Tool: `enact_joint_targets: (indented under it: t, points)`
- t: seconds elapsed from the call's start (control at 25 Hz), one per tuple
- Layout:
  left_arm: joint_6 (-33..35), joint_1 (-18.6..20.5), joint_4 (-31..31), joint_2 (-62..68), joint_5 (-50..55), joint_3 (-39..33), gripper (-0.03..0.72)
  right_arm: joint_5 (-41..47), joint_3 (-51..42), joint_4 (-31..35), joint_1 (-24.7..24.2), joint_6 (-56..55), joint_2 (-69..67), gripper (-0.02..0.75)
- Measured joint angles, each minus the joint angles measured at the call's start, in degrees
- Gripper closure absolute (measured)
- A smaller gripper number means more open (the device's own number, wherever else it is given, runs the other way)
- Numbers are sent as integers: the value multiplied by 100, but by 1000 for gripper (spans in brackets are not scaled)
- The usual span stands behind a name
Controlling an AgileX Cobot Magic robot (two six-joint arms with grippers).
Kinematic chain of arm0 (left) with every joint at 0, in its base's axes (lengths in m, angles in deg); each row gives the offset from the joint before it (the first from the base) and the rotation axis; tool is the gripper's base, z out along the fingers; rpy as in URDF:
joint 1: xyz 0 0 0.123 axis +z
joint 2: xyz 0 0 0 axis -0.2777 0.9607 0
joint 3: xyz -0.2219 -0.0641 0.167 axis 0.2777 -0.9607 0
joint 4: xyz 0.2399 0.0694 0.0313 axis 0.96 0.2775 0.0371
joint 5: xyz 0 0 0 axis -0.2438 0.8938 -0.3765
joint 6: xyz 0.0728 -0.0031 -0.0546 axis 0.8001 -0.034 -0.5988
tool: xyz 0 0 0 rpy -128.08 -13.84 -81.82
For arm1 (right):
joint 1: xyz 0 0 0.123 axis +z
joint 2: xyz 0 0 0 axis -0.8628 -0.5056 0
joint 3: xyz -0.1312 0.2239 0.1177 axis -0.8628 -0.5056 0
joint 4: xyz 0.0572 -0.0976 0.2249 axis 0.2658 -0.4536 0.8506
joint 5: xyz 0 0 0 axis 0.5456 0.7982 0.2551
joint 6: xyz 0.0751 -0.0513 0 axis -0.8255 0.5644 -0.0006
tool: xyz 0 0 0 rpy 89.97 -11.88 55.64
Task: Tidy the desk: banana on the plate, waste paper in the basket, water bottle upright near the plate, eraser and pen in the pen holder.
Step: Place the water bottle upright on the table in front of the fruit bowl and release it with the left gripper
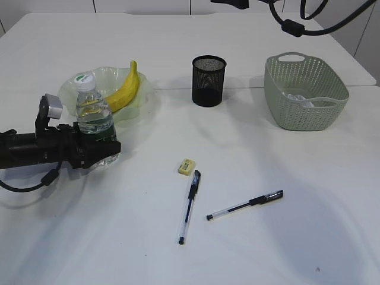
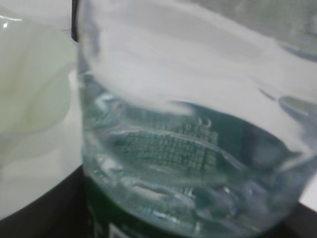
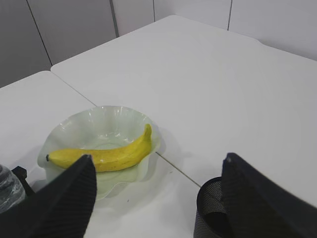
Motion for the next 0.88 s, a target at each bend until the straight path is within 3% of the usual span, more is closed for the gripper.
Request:
enact_joint_targets:
  t: [0.88]
  points:
    - [-414,0,138,-384,-233,-27,103,-17,0,0,0,22,0,153]
